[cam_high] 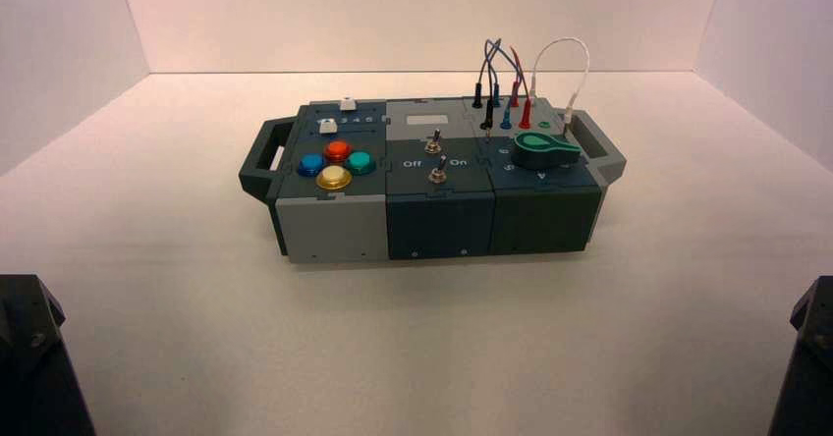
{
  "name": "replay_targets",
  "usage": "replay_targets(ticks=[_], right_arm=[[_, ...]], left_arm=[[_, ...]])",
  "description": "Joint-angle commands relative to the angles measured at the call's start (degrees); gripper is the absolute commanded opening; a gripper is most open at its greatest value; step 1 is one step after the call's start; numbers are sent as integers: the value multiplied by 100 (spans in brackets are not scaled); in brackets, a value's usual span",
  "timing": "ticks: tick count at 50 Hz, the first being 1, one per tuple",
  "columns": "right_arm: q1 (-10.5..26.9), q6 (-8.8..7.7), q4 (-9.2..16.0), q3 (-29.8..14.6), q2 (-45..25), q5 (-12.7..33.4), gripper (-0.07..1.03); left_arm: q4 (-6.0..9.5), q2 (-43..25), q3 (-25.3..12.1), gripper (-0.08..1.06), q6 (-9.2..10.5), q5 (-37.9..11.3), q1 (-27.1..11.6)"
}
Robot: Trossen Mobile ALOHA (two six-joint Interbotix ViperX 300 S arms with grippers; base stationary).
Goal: Push the blue button with the left gripper.
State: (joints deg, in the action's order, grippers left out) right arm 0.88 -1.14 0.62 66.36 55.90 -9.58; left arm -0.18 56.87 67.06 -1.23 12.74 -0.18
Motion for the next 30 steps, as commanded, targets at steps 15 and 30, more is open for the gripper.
replay_targets(ticks=[15, 30], right_arm=[[9, -9, 9, -211, -26, 35, -2], [431, -114, -35, -457, -308, 756, -2]], left_arm=[[-18, -35, -132, -3, -26, 35, -9], [-18, -193, -272, -3, -26, -466, -88]])
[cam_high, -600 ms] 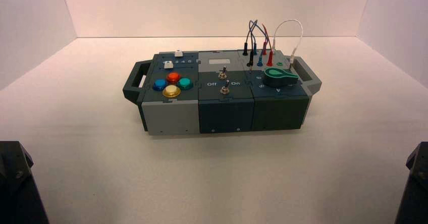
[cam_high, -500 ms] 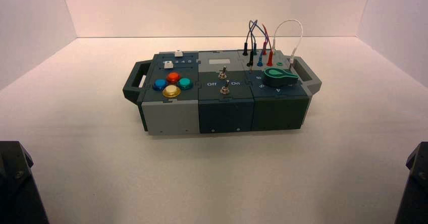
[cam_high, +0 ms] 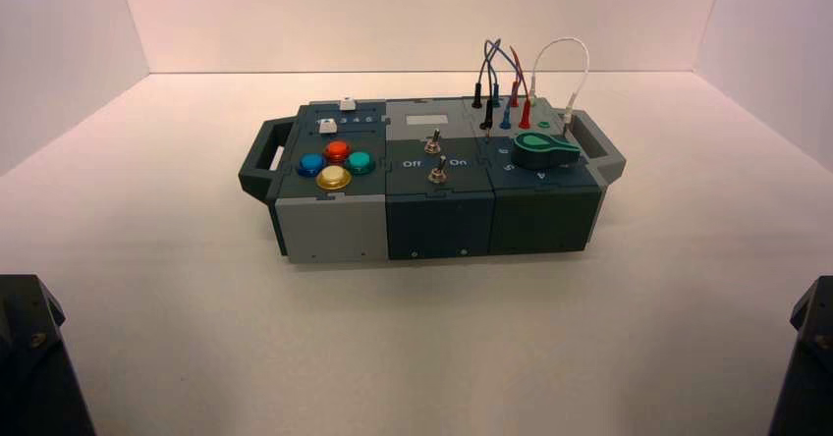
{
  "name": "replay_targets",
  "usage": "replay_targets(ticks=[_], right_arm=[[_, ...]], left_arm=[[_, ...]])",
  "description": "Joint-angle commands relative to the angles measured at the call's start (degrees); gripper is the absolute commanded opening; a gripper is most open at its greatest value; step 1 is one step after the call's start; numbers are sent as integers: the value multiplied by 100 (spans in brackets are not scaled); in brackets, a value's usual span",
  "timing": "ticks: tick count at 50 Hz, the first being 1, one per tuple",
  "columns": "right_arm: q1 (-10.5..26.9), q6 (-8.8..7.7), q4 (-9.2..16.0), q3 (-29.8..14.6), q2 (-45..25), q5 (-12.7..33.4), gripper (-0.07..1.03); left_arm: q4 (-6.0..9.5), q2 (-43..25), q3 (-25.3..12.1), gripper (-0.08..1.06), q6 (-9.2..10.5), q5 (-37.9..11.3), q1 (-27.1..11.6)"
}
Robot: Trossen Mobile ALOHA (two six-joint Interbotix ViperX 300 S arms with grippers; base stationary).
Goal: Push the blue button with the left gripper.
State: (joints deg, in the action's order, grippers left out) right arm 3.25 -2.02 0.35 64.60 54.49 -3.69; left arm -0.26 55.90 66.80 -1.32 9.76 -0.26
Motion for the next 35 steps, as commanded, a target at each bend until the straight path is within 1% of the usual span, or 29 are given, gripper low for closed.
replay_targets(ticks=[1, 8, 14, 19, 22, 26, 27, 31, 35], right_arm=[[211, -26, -9, -290, -176, 185, -2], [360, -26, -9, -413, -281, 554, -2], [536, -26, -9, -492, -334, 1002, -2], [747, -26, 18, -562, -343, 1292, -2], [984, -26, 35, -615, -343, 1538, -2], [1310, -9, 53, -677, -369, 1802, -2], [1362, -9, 53, -686, -369, 1828, -2], [1784, -9, 105, -729, -439, 2048, -2], [2127, -9, 167, -738, -545, 2206, -2]], left_arm=[[-9, -105, -255, -3, -18, -193, -88], [-9, -237, -404, -3, -18, -598, -413], [-26, -475, -510, -3, -88, -1002, -782], [-35, -598, -580, -3, -167, -1151, -993], [-35, -642, -606, -3, -193, -1222, -1116], [-26, -659, -615, -3, -193, -1292, -1178], [-35, -659, -615, -3, -202, -1301, -1178], [-26, -668, -624, -3, -193, -1406, -1222], [-35, -677, -642, -3, -193, -1477, -1257]])
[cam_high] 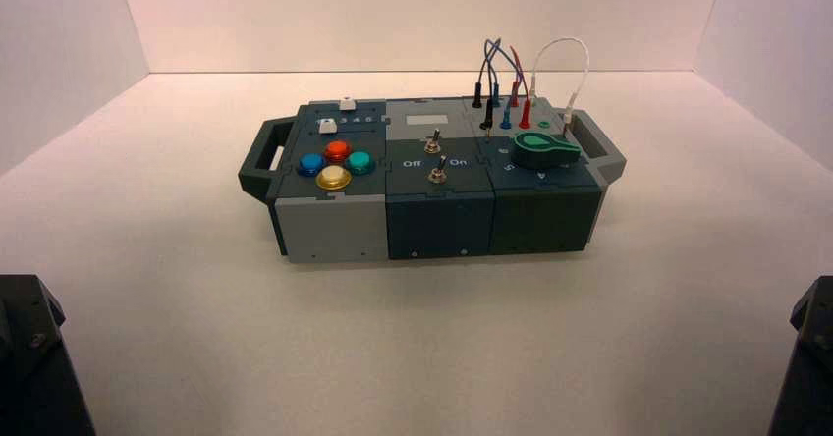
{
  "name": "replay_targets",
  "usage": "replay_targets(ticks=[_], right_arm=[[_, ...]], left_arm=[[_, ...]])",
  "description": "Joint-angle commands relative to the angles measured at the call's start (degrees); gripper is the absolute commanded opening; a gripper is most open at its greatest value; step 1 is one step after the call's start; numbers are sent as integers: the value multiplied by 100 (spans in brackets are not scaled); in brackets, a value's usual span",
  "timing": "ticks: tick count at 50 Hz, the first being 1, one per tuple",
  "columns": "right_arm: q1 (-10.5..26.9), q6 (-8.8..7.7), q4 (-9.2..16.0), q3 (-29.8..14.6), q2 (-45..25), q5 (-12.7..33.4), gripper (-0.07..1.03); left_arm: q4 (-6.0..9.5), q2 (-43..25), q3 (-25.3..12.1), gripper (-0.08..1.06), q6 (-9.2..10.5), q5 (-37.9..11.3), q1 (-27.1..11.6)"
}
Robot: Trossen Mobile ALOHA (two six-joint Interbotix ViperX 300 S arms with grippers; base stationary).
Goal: Push the blue button with the left gripper.
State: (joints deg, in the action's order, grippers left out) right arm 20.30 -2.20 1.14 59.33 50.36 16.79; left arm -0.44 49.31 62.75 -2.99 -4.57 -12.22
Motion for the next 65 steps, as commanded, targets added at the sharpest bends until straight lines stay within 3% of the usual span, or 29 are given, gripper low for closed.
replay_targets(ticks=[1, 8, 26, 42, 65], right_arm=[[501, 18, 105, -211, -167, 202, -2], [1072, 9, 193, -229, -404, 422, -2], [2426, -9, 237, -527, -1521, 448, -2], [2646, -132, 211, -896, -2065, 457, -2], [2874, -158, 229, -1081, -2698, 483, -2]], left_arm=[[-18, -18, -237, -3, -35, -62, -70], [-9, -53, -220, -3, -35, -132, -149], [-9, -316, -264, -3, -18, -466, -431], [9, -888, -466, -3, -26, -1257, -817], [141, -1775, -721, -3, 255, -1758, -1652]])
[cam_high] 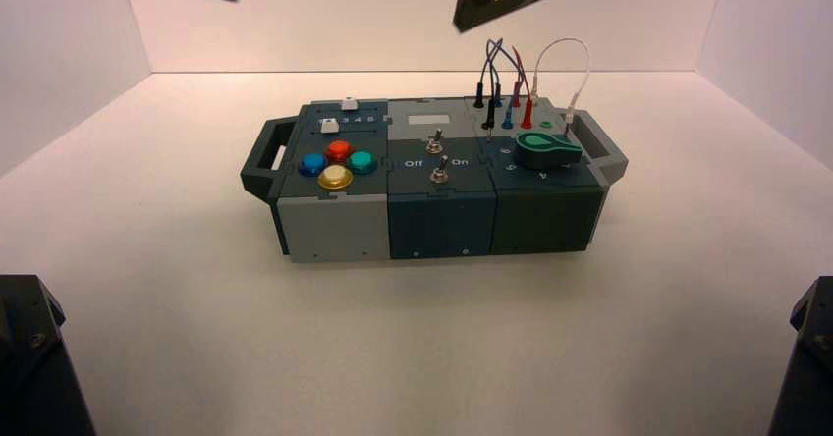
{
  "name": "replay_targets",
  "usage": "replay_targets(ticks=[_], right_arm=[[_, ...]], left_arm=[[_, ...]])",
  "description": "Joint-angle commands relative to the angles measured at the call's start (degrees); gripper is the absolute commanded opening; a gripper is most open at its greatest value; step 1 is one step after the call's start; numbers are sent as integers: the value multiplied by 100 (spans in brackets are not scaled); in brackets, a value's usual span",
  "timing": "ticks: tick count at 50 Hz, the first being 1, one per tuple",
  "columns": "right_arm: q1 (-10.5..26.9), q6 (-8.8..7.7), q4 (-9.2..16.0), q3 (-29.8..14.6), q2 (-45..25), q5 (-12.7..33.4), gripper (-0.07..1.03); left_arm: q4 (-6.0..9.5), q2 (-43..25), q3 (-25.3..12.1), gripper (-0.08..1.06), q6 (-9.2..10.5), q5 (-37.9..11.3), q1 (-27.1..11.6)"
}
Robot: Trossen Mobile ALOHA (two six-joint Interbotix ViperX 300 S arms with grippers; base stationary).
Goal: Push the blue button with the left gripper.
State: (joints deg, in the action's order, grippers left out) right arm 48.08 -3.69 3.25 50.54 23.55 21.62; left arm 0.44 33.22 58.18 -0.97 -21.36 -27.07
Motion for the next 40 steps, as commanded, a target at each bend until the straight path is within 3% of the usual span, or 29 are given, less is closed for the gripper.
replay_targets(ticks=[1, 17, 30, 40], right_arm=[[105, -9, 18, -211, -18, 9, -2], [97, -9, 18, -202, 9, 132, -2], [97, 0, 18, -202, 9, 185, -2], [105, 0, 18, -211, -9, 185, -2]], left_arm=[[70, -220, -290, -3, 53, -114, -193], [325, -853, -404, -3, 62, -281, -439], [642, -1266, -387, -3, 62, -290, -545], [721, -1521, -413, -3, 62, -387, -738]])
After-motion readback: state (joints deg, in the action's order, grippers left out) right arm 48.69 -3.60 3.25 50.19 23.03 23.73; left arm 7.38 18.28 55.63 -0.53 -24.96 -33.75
